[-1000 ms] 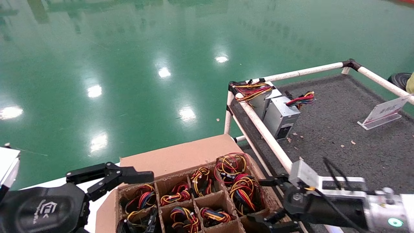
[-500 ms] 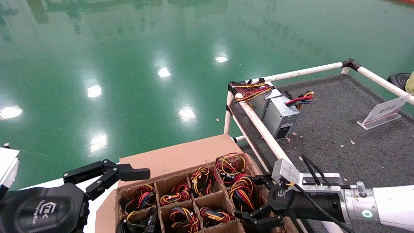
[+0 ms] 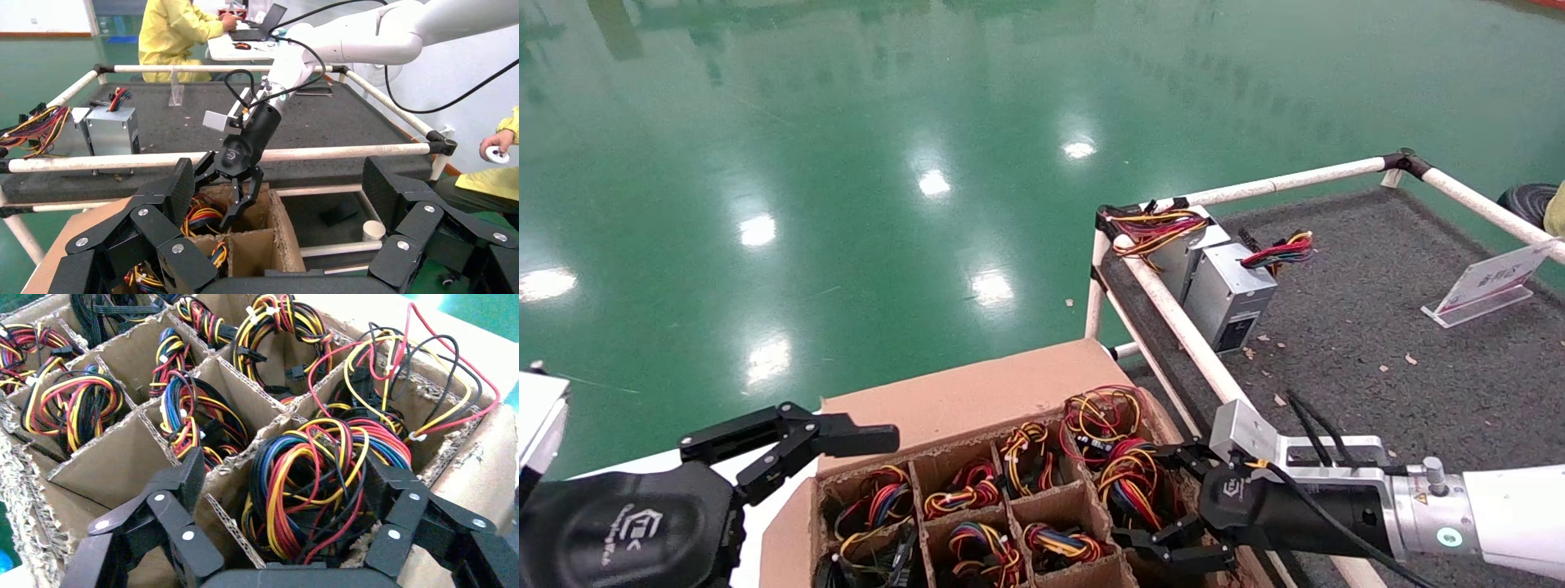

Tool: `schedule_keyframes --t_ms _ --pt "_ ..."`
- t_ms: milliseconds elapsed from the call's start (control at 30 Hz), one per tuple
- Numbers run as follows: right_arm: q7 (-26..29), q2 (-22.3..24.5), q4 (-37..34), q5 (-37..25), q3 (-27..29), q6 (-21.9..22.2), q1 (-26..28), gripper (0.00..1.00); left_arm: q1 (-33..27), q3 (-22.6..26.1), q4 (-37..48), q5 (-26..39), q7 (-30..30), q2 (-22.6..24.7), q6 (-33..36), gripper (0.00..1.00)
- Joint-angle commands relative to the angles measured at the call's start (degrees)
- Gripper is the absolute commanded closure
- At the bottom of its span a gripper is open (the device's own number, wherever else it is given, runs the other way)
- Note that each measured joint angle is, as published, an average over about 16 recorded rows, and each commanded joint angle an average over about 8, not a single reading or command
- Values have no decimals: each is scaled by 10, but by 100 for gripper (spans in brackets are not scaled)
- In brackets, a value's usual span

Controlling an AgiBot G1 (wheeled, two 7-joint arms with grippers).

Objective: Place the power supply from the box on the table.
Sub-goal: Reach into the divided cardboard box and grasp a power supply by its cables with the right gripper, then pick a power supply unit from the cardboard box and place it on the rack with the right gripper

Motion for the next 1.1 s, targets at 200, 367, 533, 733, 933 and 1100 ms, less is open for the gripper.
schedule_keyframes --t_ms 200,367,533,733,933,1100 --pt "-14 -5 -23 -2 -1 -6 7 100 0 0 0 0 0 0 0 0" --pt "-24 -8 -36 -3 -2 -7 11 100 0 0 0 0 0 0 0 0" --pt "-33 -9 -48 -4 -2 -9 16 100 0 0 0 0 0 0 0 0" --pt "-43 -8 -61 -7 -3 -10 18 100 0 0 0 0 0 0 0 0" --pt "-51 -11 -69 -7 -4 -11 20 100 0 0 0 0 0 0 0 0" --pt "-52 -11 -74 -2 -1 -18 23 100 0 0 0 0 0 0 0 0"
